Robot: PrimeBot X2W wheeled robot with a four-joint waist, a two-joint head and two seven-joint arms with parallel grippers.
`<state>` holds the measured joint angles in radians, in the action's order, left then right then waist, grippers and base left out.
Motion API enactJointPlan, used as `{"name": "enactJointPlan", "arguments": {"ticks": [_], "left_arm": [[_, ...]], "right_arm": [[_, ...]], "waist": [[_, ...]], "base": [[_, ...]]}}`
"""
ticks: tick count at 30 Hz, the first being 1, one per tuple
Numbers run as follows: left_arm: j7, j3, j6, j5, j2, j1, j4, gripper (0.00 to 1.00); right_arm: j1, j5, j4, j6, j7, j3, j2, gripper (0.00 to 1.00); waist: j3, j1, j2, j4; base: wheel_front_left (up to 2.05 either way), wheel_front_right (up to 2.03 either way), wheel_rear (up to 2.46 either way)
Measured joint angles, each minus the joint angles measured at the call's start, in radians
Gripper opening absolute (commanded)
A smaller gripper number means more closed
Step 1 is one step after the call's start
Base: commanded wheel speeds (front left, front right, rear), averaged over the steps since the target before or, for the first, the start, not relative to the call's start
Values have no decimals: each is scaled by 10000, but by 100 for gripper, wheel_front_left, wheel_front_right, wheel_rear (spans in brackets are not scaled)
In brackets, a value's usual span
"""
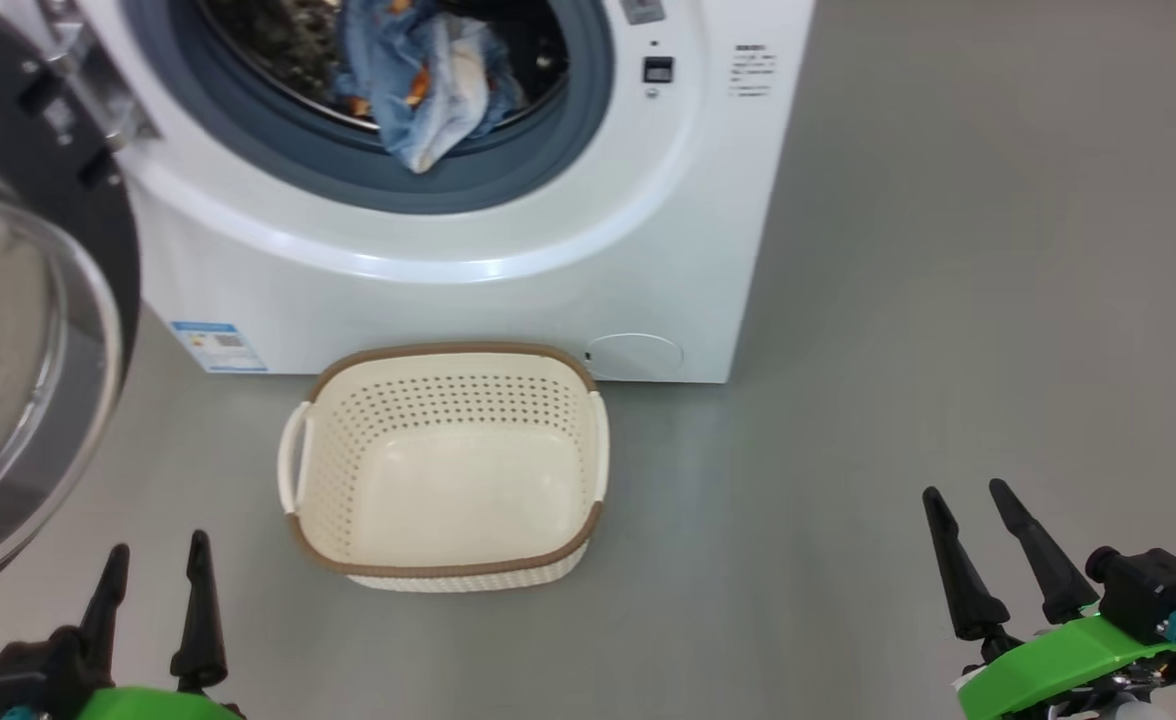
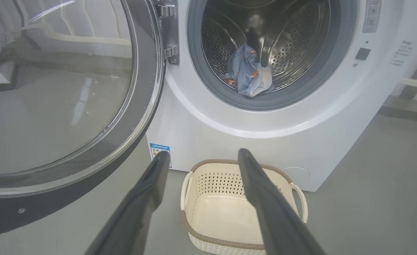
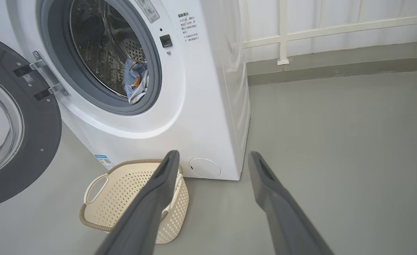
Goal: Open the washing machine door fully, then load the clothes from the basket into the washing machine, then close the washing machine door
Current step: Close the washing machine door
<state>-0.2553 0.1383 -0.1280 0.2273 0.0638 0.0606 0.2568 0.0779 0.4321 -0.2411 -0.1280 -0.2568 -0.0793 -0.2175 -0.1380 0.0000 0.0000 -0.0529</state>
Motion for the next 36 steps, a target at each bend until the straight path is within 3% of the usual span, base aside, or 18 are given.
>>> {"name": "enactJointPlan", "arguments": {"ticks": [15, 25, 36], "left_arm": [[0, 276, 2, 186, -268, -450, -153, 100], [0, -132, 230, 642, -278, -468, -161, 100], [0, -372, 531, 880, -290, -663, -336, 100]], "right_arm": [[47, 6, -224, 0, 0, -949, -268, 100], [388, 8, -301, 0, 0, -1336, -433, 100], [451, 19, -378, 0, 0, -1446, -468, 100]], "waist": [[155, 0, 0, -2074], [162, 0, 0, -3518], [225, 0, 0, -4318]], "base": [[0, 0, 0], [0, 0, 0], [0, 0, 0]]}}
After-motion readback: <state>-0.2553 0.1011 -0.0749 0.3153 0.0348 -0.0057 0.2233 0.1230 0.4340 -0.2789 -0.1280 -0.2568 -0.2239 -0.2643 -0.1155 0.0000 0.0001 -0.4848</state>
